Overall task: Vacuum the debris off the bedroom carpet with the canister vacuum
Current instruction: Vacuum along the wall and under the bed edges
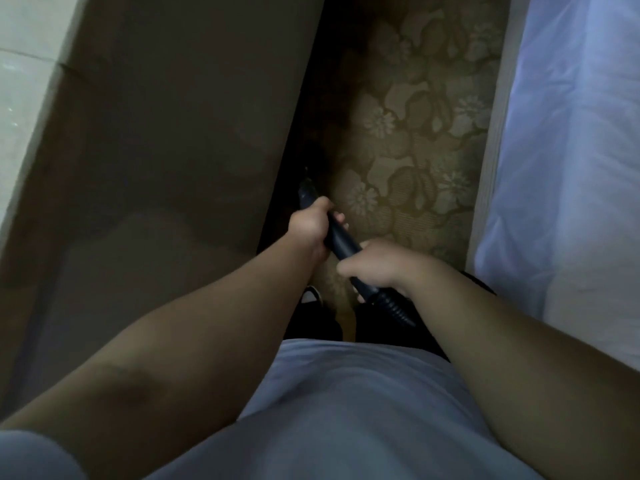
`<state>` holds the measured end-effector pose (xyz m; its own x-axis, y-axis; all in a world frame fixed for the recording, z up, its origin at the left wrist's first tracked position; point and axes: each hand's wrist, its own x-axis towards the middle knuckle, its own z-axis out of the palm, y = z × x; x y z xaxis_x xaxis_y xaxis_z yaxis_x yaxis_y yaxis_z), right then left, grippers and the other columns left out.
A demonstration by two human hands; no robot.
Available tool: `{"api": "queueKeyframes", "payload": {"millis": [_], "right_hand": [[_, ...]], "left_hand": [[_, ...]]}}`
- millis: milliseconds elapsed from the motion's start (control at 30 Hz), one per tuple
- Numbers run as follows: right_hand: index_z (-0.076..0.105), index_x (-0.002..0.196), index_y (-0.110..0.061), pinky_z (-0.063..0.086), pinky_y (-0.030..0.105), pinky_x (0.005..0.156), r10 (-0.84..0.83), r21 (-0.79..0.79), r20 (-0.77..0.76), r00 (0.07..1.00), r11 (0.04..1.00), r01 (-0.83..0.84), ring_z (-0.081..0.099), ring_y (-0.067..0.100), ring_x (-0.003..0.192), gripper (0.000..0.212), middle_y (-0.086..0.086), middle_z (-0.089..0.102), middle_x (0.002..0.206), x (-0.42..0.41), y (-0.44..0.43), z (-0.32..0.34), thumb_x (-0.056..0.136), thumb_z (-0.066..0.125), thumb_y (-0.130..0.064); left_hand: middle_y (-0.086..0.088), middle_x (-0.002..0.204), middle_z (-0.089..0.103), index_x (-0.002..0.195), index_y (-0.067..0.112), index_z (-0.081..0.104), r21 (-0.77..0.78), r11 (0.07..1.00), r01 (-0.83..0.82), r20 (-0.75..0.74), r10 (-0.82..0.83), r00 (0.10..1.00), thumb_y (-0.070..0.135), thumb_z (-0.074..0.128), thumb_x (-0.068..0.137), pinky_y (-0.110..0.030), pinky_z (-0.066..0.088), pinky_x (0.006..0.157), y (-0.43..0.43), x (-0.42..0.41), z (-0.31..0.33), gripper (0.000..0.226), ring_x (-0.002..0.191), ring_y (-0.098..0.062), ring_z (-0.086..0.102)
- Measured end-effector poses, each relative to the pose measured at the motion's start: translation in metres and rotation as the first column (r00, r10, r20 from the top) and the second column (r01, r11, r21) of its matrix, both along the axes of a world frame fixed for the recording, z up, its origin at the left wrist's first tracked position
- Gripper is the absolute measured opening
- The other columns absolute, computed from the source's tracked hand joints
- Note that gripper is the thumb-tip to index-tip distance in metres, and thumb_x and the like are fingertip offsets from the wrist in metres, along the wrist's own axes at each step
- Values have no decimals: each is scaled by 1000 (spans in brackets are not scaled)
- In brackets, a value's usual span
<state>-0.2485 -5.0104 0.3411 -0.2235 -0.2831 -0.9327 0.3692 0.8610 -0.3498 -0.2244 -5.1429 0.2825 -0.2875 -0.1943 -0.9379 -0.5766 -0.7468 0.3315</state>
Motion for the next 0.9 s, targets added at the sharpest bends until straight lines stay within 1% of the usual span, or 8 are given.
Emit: {"api": "queueKeyframes", "payload": {"millis": [133, 233, 367, 533, 600, 700, 800, 900], "right_hand": [[64, 111, -7, 63, 47, 83, -16, 33, 90, 996, 999, 13, 78, 36, 89, 32, 18, 74, 91, 19, -9, -17, 82, 70, -19], [63, 105, -5, 58, 39, 73, -11, 28, 104, 994, 1000, 9, 70, 30, 74, 21, 15, 69, 82, 35, 9, -14, 86, 68, -15], [65, 102, -7, 56, 35, 66, 43, 49, 145, 988, 998, -51, 69, 29, 74, 19, 14, 70, 82, 50, 57, -9, 85, 69, -16], [68, 97, -8, 51, 38, 69, 133, 29, 140, 981, 990, -139, 67, 30, 80, 37, 14, 69, 88, 71, 144, -22, 67, 74, -28], [65, 95, -8, 52, 39, 70, 160, -12, 151, 975, 987, -160, 68, 32, 79, 32, 14, 68, 86, 82, 182, -23, 71, 74, -27], [64, 102, -5, 56, 36, 66, 214, -18, 210, 954, 977, -215, 70, 32, 71, 25, 16, 70, 83, 89, 242, -21, 84, 71, -21], [68, 102, -4, 57, 41, 77, 254, 6, 279, 926, 964, -266, 70, 33, 80, 28, 17, 73, 89, 99, 297, -16, 81, 73, -22], [73, 94, -10, 54, 37, 83, 336, 2, 253, 907, 938, -348, 68, 30, 92, 28, 13, 74, 100, 114, 330, -7, 74, 78, -29]], "left_hand": [[-5, 69, 58, 127, 4, 53, -32, 998, 58, 6, -58, 998, 17, 59, 97, -29, 55, 56, -4, 11, -6, 34, 60, -18, 58], [-5, 73, 57, 129, 4, 52, 31, 997, 67, 17, -67, 998, 17, 60, 97, -31, 57, 63, 10, 25, -4, 36, 62, -17, 59], [-5, 75, 63, 134, 8, 57, 88, 995, 55, 66, -61, 996, 26, 62, 96, -36, 59, 65, 56, 53, -9, 42, 66, -19, 63], [-7, 76, 63, 123, 6, 62, 13, 1000, 0, 78, -1, 997, 24, 58, 98, -36, 56, 67, 143, 84, -9, 31, 64, -21, 62], [-10, 76, 63, 115, 3, 61, -46, 998, -51, 104, 56, 993, 21, 58, 96, -38, 56, 70, 183, 95, -8, 27, 67, -24, 61], [-10, 80, 66, 123, 6, 58, -99, 989, -112, 147, 126, 981, 23, 60, 94, -37, 58, 69, 247, 120, -5, 34, 68, -24, 64], [-10, 87, 70, 122, 9, 58, -48, 987, -151, 203, 158, 966, 31, 58, 99, -40, 59, 76, 303, 149, 1, 32, 80, -26, 67], [-11, 90, 69, 112, 4, 61, -3, 982, -191, 270, 184, 945, 33, 52, 103, -41, 55, 72, 339, 177, 11, 31, 81, -27, 65]]}}
